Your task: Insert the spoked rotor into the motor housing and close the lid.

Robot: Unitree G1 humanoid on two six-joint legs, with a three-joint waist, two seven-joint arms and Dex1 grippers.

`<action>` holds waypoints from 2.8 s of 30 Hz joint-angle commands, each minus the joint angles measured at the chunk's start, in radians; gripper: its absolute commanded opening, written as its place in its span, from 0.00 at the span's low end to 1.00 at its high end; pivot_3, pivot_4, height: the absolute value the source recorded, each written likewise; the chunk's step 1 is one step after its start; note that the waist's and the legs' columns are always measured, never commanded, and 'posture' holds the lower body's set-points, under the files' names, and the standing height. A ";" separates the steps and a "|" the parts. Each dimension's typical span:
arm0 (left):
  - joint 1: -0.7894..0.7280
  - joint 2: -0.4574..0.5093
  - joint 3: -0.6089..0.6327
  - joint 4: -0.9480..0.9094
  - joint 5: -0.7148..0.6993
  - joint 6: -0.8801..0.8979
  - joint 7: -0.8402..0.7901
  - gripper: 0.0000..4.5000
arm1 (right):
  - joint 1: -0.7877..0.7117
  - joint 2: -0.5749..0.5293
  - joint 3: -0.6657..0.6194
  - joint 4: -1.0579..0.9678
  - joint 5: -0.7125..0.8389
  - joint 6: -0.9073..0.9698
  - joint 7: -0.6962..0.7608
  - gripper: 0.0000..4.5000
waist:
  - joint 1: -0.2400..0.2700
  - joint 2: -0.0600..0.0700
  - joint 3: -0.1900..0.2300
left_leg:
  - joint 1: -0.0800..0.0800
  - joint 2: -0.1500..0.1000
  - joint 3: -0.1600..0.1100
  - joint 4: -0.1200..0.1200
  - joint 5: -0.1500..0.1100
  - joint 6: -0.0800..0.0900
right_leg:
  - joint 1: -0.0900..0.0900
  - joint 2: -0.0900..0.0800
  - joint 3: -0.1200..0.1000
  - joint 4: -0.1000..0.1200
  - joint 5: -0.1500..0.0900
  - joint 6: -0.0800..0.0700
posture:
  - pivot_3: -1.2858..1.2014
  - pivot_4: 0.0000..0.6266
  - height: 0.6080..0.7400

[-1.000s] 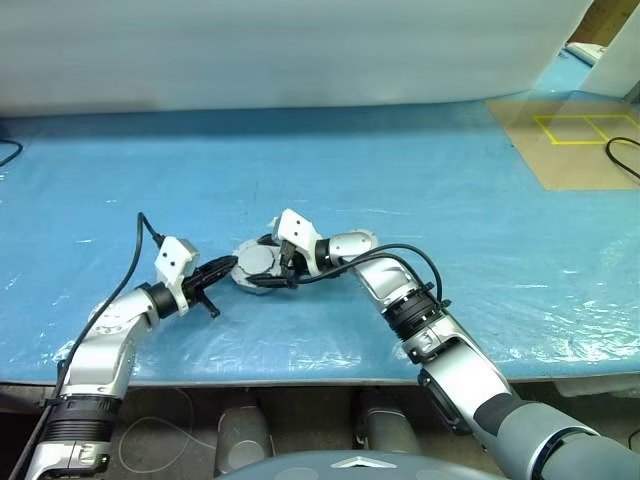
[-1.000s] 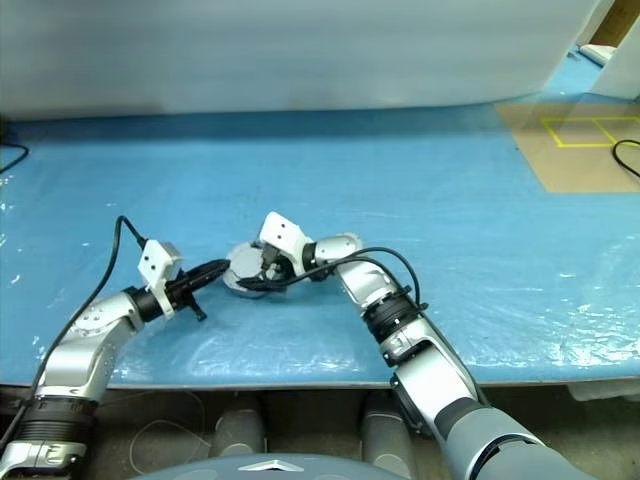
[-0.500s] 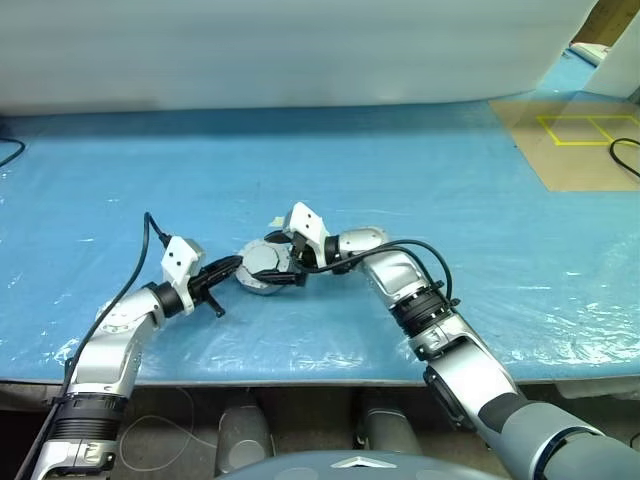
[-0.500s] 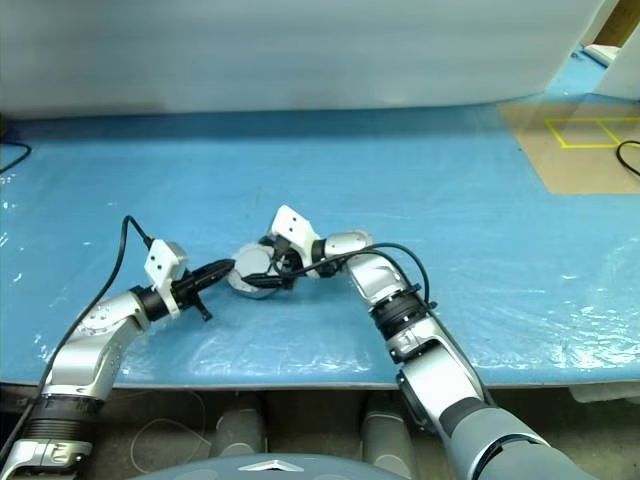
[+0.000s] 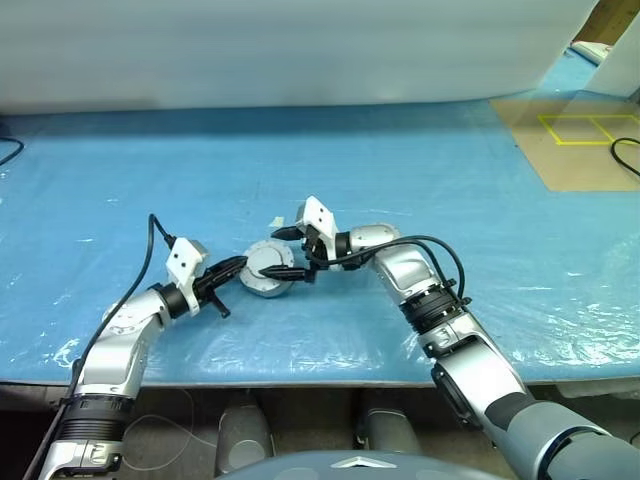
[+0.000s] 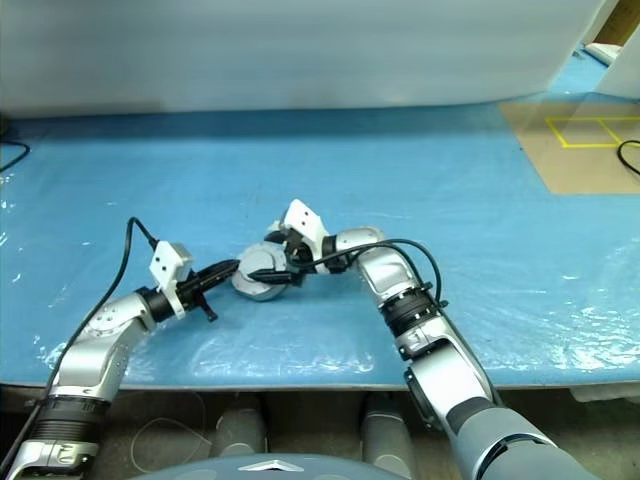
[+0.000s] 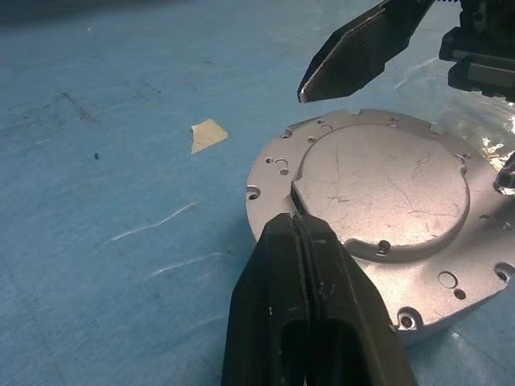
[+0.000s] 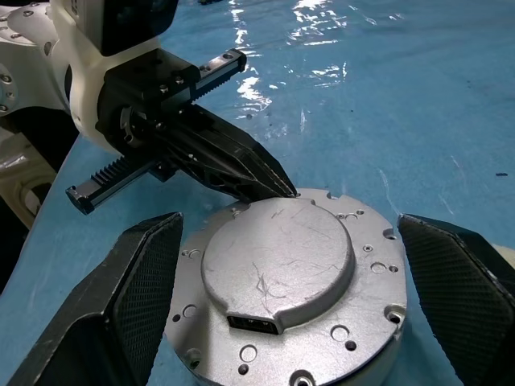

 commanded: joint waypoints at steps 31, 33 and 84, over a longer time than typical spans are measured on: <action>0.031 -0.013 -0.063 0.032 0.036 -0.030 -0.015 0.00 | 0.008 -0.051 -0.037 -0.046 0.067 0.057 0.020 1.00 | 0.000 0.000 0.000 | -0.001 0.000 0.000 0.000 0.000 0.000 | 0.000 0.000 0.000 -0.002 0.000 0.000 | 0.52 0.24 1.00; 0.030 -0.014 -0.063 0.034 0.036 -0.032 -0.016 0.00 | 0.008 -0.053 -0.041 -0.046 0.072 0.069 0.020 1.00 | 0.000 0.000 0.000 | -0.001 0.000 0.000 0.000 0.000 0.000 | 0.000 0.000 0.000 -0.002 0.000 0.000 | 0.52 0.24 1.00; 0.037 -0.017 -0.060 0.037 0.029 -0.092 -0.039 0.00 | -0.096 0.006 -0.337 0.136 0.358 0.871 -0.142 0.96 | 0.019 0.000 0.000 | -0.001 0.000 0.000 -0.001 0.000 -0.001 | 0.000 0.000 -0.001 -0.002 0.000 0.000 | 0.52 0.24 1.00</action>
